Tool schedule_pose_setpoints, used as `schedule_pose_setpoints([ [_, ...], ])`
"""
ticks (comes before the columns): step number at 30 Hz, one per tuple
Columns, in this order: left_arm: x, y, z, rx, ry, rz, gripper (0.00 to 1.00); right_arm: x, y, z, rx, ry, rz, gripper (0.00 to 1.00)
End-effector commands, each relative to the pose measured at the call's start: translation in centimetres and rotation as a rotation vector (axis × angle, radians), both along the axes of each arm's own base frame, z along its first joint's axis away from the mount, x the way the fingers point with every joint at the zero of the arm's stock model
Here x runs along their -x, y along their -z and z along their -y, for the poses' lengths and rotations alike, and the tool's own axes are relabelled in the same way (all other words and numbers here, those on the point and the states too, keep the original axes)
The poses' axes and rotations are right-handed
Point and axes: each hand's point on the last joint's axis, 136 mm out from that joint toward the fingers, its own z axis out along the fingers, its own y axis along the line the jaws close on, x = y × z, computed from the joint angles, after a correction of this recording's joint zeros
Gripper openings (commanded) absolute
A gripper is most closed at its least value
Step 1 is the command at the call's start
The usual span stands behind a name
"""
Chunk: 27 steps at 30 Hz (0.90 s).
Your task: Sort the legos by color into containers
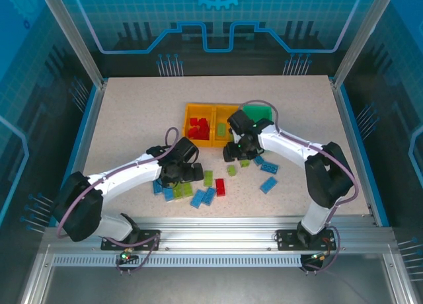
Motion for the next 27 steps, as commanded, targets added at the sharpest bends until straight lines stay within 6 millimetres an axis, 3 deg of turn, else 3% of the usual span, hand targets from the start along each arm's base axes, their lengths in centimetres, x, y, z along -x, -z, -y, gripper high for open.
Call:
schedule_pose_setpoints([
  [1, -0.5, -0.4, 0.2, -0.005, -0.026, 0.015, 0.99, 1.2, 0.1, -0.3, 0.037, -0.058, 0.024, 0.58],
  [9, -0.2, -0.1, -0.3, -0.013, -0.039, 0.015, 0.99, 1.4, 3.0, -0.7, 0.130, -0.104, -0.018, 0.51],
  [16, -0.1, -0.1, -0.6, -0.025, -0.042, 0.022, 0.99, 1.5, 4.1, -1.3, 0.170, -0.136, -0.043, 0.39],
  [20, -0.2, -0.1, -0.6, -0.022, -0.042, 0.025, 0.99, 1.2, 3.6, -1.5, 0.169, -0.125, -0.033, 0.26],
  [23, -0.2, -0.1, -0.6, -0.026, -0.043, 0.029, 0.99, 0.6, 2.4, -1.9, 0.156, -0.127, -0.002, 0.22],
  [27, -0.2, 0.0, -0.7, -0.027, -0.042, 0.027, 0.99, 0.5, 2.4, -1.4, 0.188, -0.141, -0.002, 0.23],
])
